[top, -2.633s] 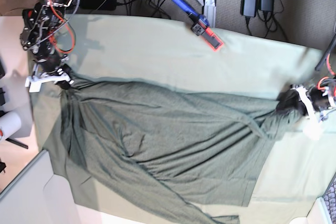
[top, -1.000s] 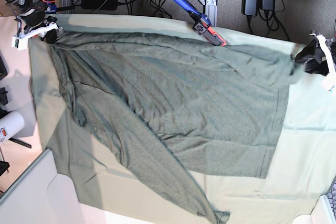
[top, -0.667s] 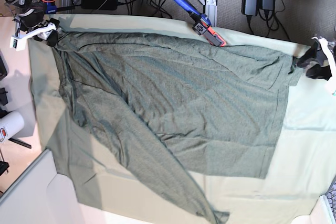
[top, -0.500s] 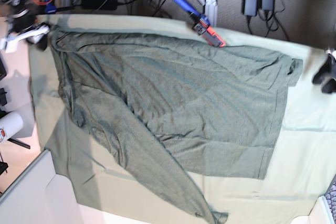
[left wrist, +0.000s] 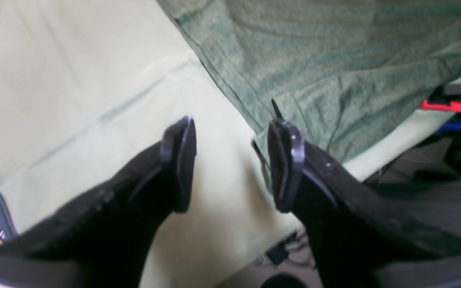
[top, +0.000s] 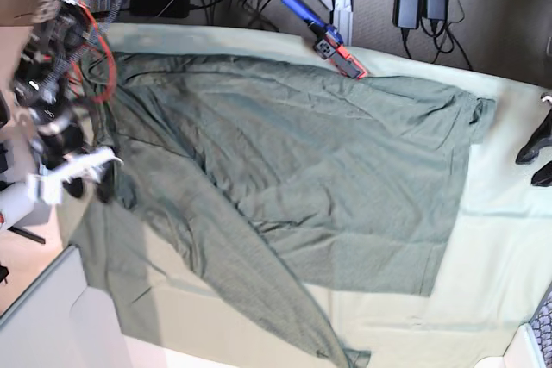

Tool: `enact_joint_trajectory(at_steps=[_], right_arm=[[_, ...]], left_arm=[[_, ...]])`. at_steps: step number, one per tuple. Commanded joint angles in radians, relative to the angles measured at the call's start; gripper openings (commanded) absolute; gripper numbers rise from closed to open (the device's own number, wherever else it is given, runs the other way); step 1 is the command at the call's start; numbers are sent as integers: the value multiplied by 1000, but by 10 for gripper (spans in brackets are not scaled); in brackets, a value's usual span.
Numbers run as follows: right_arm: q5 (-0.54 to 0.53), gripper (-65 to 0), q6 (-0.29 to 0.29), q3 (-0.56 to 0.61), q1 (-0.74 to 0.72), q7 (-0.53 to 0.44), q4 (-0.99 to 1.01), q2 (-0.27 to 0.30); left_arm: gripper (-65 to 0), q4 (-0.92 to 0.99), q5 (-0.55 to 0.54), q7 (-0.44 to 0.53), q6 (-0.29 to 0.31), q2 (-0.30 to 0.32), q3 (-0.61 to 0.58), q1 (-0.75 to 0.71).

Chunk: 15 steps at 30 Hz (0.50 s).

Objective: Fold the T-shirt properly
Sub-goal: 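Open both grippers and release the shirt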

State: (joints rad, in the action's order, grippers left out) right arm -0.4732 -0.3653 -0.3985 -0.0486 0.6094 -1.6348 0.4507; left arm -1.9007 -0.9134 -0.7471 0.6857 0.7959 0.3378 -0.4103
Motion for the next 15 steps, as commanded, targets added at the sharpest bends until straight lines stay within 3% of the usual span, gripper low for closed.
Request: enact_joint_trajectory(at_steps=[1,7,10,15], right_arm=[[19,-335,2,41,-52,-39,8,0],[216,-335,2,300,-287,-170,234,-150],[367,-335,8,434,-378,-261,386,-206],[541,-335,150,629,-468,-325,584,-244]], left_arm=[[-326,-15,-9,18,12,28,11,-2],[-326,-15,21,18,12,67,11,-57],[-326,-15,20,18,12,69,11,-81],[-326,-15,19,18,12,69,11,-84]])
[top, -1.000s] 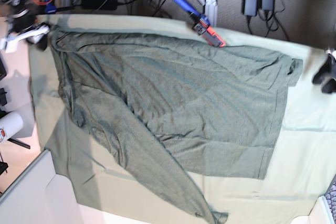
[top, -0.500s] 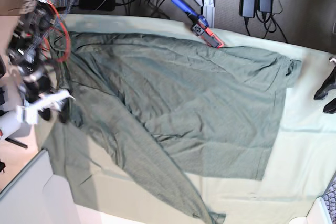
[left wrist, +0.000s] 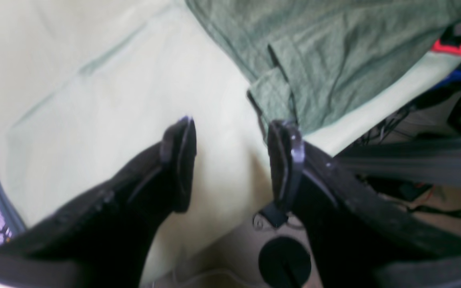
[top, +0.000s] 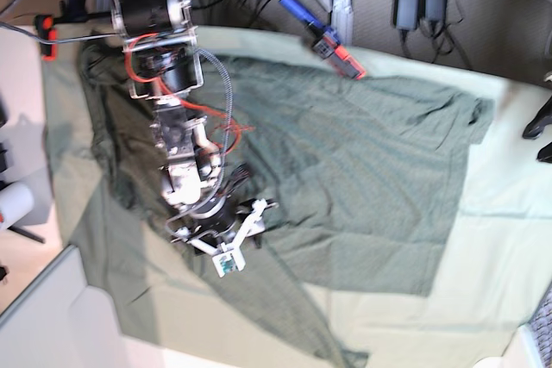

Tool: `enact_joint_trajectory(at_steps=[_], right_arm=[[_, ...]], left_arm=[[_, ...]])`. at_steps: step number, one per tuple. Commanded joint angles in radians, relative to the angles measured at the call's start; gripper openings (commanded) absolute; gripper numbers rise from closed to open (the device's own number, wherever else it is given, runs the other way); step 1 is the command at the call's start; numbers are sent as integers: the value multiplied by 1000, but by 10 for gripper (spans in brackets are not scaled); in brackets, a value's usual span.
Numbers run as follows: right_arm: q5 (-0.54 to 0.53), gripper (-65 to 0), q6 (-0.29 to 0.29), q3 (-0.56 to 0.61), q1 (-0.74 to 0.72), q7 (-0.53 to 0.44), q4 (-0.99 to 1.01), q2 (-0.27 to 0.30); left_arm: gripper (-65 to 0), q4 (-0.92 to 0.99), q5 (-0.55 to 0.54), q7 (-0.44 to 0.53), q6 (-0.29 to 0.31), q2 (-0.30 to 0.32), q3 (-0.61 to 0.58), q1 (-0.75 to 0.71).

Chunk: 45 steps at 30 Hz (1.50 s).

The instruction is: Fold the T-shirt properly

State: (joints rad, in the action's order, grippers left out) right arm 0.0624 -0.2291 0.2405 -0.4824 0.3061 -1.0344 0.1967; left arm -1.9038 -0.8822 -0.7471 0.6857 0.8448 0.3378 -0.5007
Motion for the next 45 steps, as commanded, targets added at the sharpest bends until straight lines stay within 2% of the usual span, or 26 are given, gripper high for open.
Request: enact_joint_trajectory(at_steps=[1,5,12,13,14,17,18,22,25,28,32,37,45], right_arm=[[23,-335,29,18,-42,-22,9,10],[71,-335,102,56,-40,-22,38,10],[77,-338,103,55,-40,-22,70,11],[87,-354,103,55,-40,-22,75,11],[96,-404,103,55,-40,-22,77,11],[118,-621,103,55,-41,-22,77,11],[117,-650,103,55,-41,-22,74,11],[113,-650,102,55,-39,-8,41,10],[89,-650,102,56,-29,50,-31,10],[63,-650,102,55,14,125,-161,11],[61,-650,98,55,125,168,-339,24],[67,-650,98,55,293,169,-504,88],[96,-650,99,55,522,166,-717,223]], left_arm=[[-326,-12,-13,19,12,20,11,7],[-326,-12,-16,34,12,20,11,7],[-326,-12,-16,40,12,20,11,7],[-326,-12,-16,40,12,20,11,7],[-326,-12,-16,40,12,20,11,7],[-326,-12,-16,40,12,20,11,7],[-326,-12,-16,40,12,20,11,7],[-326,-12,-15,40,12,20,11,7],[-326,-12,-14,40,12,20,11,7],[-326,-12,-14,41,12,20,11,8],[-326,-12,7,41,12,20,11,7],[-326,-12,12,42,12,20,11,7],[-326,-12,12,48,12,20,11,7]])
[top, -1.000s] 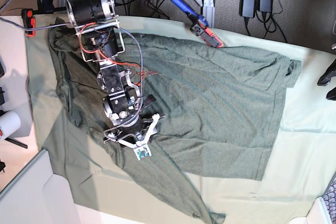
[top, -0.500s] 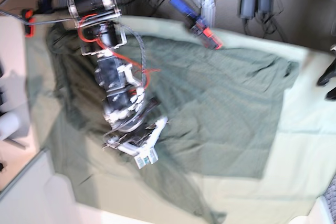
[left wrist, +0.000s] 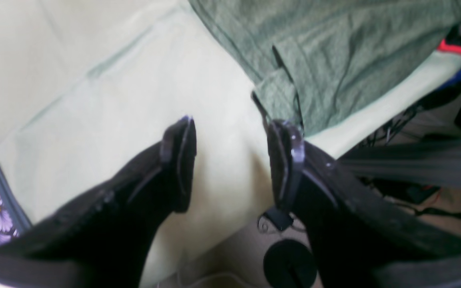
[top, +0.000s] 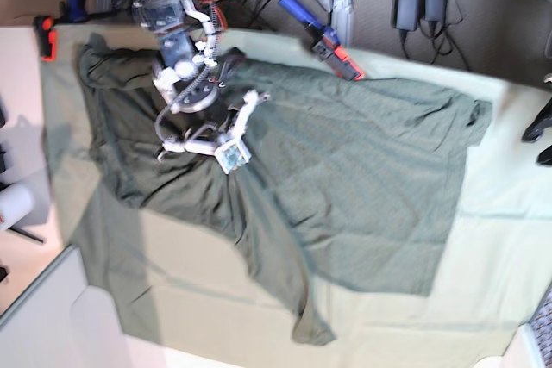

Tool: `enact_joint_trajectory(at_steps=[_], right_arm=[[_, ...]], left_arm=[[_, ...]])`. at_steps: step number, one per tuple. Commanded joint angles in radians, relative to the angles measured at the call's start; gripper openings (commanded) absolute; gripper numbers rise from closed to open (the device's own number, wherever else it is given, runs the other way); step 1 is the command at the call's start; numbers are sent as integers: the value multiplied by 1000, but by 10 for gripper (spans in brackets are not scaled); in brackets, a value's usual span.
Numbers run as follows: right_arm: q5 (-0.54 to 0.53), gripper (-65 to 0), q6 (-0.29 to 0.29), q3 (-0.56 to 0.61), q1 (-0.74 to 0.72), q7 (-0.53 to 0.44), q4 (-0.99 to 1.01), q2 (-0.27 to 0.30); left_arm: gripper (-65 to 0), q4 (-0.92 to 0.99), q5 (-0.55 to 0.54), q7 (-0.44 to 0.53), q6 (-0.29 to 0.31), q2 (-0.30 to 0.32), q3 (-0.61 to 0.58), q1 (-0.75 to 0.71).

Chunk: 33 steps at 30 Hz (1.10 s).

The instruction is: Fold the T-shirt properly

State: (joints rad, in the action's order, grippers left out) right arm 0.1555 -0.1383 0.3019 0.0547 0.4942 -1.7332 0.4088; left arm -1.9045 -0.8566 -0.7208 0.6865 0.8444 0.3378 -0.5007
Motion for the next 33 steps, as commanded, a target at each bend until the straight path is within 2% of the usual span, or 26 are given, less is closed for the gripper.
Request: enact_joint_trajectory(at_steps=[1,4,8,9,11,12,13,15,21,25,28,33], right_arm=[[3,-650,8,-6,1,-23,-34,22],[5,-650,8,-8,29,-22,-59,39],[-9,-650,13,-8,25,-23,-57,32],[-17,-586,14,-8,21,-23,-58,25],[-31,-389,34,-8,6,-23,-59,2],[-36,-319,58,-8,-4,-25,-59,-14],[-36,-282,85,-9,-18,-29,-59,-32],[-36,-277,126,-17,-56,-33,-59,-78],[-65,-277,132,-28,-220,-63,36,-264],[-14,-277,133,-28,-376,-142,301,-372],[31,-277,144,-28,-497,-191,537,-431],[103,-277,230,-28,-642,-211,842,-488]], left_arm=[[-326,-11,-14,22,12,20,11,7],[-326,-11,-14,22,12,20,11,7],[-326,-11,-14,26,12,20,11,7],[-326,-11,-14,27,12,20,11,8],[-326,-11,-14,29,12,20,11,7],[-326,-11,-15,29,12,20,11,7],[-326,-11,-14,29,12,20,11,6],[-326,-11,-14,29,12,20,11,1],[-326,-11,-14,28,12,21,11,-33],[-326,-11,-14,29,12,20,11,-47],[-326,-11,-16,29,12,20,11,-48],[-326,-11,-26,29,12,20,11,-48]])
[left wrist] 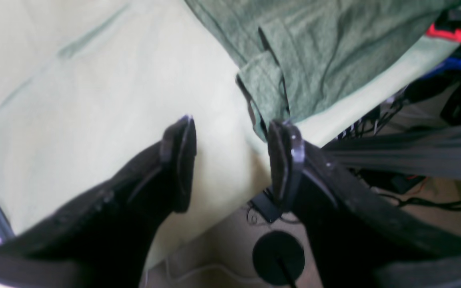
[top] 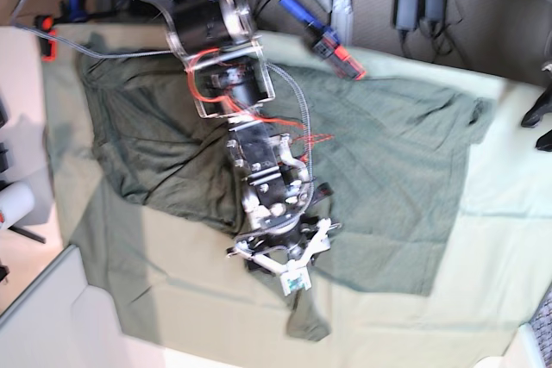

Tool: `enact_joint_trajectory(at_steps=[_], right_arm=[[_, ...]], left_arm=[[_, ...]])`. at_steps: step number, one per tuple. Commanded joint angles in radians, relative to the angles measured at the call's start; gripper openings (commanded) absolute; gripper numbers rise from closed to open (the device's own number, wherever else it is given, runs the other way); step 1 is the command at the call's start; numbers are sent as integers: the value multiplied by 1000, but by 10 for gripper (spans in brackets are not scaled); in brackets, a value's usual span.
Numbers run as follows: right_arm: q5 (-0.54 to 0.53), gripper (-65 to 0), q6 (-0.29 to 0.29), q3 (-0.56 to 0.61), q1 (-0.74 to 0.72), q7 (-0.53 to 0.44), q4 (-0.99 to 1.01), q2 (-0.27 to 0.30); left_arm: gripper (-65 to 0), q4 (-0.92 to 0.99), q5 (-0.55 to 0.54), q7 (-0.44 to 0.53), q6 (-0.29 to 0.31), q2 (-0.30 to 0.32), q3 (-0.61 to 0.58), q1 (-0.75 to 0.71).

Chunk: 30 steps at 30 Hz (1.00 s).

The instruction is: Fold the T-shirt properly

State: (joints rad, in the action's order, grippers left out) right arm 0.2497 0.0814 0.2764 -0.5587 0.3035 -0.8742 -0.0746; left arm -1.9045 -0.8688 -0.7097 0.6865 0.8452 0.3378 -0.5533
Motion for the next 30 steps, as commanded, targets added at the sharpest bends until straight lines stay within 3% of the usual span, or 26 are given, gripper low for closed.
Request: enact_joint_trajectory(at_steps=[1,10,12,16,21,26,30], right_arm=[[10,-277,21,-2,-45,-20,22,-6],[-14,-280,19,-2,-59,-19,92,-6],[-14,-358,19,-2,-59,-19,93,-6],[-8,-644,14,-2,-59,-19,93,-6],[20,-650,-27,14,-59,-8,58,-15],[20,-650,-35,116,-43,132,-100,-27],[20,-650,-33,200,24,179,-270,-20]], left_arm=[[-326,-11,-15,19,12,19,11,5],[-326,-11,-32,27,12,19,11,5],[-326,-11,-32,29,12,19,11,5],[-326,-11,-32,44,12,19,11,8],[-326,-11,-28,51,12,19,11,8],[-326,-11,4,71,12,19,11,11],[-326,-11,14,71,12,19,11,35]])
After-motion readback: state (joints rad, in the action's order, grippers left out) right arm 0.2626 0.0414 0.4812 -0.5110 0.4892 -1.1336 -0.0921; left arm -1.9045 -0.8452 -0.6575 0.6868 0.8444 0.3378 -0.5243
